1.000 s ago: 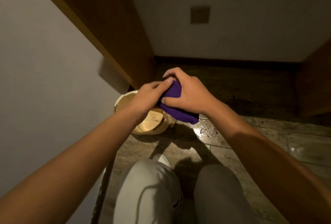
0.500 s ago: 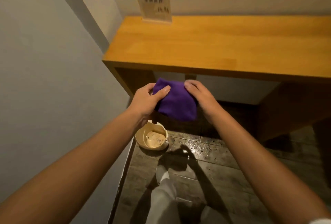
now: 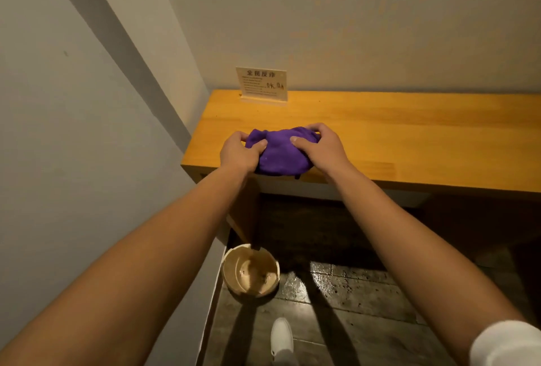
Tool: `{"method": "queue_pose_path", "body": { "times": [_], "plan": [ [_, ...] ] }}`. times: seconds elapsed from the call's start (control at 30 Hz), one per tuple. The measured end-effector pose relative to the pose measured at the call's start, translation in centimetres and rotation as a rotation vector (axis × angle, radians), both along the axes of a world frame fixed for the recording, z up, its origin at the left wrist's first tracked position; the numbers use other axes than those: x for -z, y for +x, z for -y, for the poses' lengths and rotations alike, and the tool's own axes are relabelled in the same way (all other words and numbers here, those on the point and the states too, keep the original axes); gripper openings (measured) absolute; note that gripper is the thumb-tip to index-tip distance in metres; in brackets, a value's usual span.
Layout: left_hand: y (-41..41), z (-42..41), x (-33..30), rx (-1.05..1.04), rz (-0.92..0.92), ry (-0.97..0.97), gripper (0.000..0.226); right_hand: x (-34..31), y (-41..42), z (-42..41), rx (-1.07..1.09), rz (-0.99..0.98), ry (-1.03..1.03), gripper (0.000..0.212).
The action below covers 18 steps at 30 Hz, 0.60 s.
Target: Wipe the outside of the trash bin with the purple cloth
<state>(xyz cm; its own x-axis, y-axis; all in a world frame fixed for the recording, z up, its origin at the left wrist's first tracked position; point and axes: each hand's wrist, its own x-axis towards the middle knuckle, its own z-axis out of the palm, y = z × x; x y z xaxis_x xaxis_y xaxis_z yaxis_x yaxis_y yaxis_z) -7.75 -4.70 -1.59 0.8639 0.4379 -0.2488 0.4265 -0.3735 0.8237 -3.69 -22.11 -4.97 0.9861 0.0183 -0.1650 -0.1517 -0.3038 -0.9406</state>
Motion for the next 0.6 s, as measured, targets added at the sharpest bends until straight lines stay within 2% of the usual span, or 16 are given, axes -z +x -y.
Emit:
{"method": "queue_pose_path", "body": {
  "times": [0.1, 0.27, 0.37, 0.5, 0.6],
  "plan": [
    [3.7, -1.6, 1.1, 0.025, -0.037, 0.046, 0.041, 1.8, 2.4, -1.3, 0.054, 0.057, -0.058, 0.038],
    [7.4, -3.7, 3.3, 0.074, -0.053, 0.175, 0.028, 4.4, 4.4, -2.3, 0.181, 0.069, -0.159, 0.039],
    [8.2, -3.9, 4.7, 0.114, -0.085, 0.261, 0.026, 4.6, 4.9, -2.4, 0.161, 0.105, -0.274, 0.045],
    [8.1, -3.7, 5.2, 0.233, -0.159, 0.512, 0.049, 3.7, 5.5, -1.9, 0.116, 0.145, -0.567, 0.065],
    [8.1, -3.5, 3.0, 0.295, 0.006, 0.659, 0.075, 1.9, 6.0, -1.7, 0.202, 0.225, -0.596, 0.066]
  ]
}}
